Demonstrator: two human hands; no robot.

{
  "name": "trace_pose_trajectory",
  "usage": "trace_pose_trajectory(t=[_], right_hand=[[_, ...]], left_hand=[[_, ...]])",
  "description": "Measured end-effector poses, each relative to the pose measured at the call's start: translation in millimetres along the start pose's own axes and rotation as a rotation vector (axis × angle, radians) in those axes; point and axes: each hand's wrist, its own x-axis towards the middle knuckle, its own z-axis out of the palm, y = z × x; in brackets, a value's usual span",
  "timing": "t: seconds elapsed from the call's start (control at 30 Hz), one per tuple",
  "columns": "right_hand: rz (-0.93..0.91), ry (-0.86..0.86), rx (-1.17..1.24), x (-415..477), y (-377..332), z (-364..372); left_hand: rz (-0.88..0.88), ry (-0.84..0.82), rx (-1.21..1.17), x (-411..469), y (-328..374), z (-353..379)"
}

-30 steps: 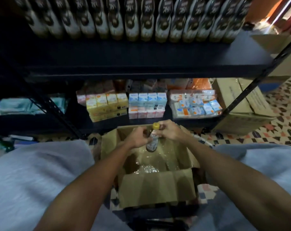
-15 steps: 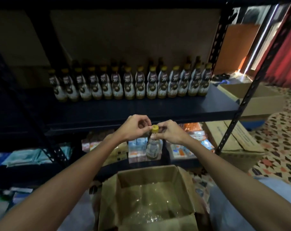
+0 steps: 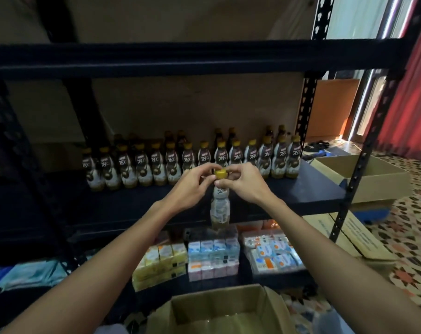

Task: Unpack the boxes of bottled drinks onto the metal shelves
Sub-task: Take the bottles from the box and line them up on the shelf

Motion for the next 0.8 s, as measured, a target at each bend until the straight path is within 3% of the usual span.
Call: trace_pose_trajectory(t=[0.3,0.5,0.67,0.8], right_hand=[[0.032,0.19,0.003,36.4,1.1,19.8],[0.04,0.16,0.024,53.2,19.3,30.0],[0.053,0.094,-0.131,64.1,22.9,30.5],[0.067,0.097,-0.182,67.2,12.3,26.6]], left_hand=[[-0.042,0.053,-0.028,14.8,-6.3,-1.7],[-0.097,0.023,-0.01,27.4,-16.3,0.1],[-0.108,0.138,0.085,32.1,-13.6,5.4],[-0.119,0.104,0.212,42.2,-13.4,-1.5]])
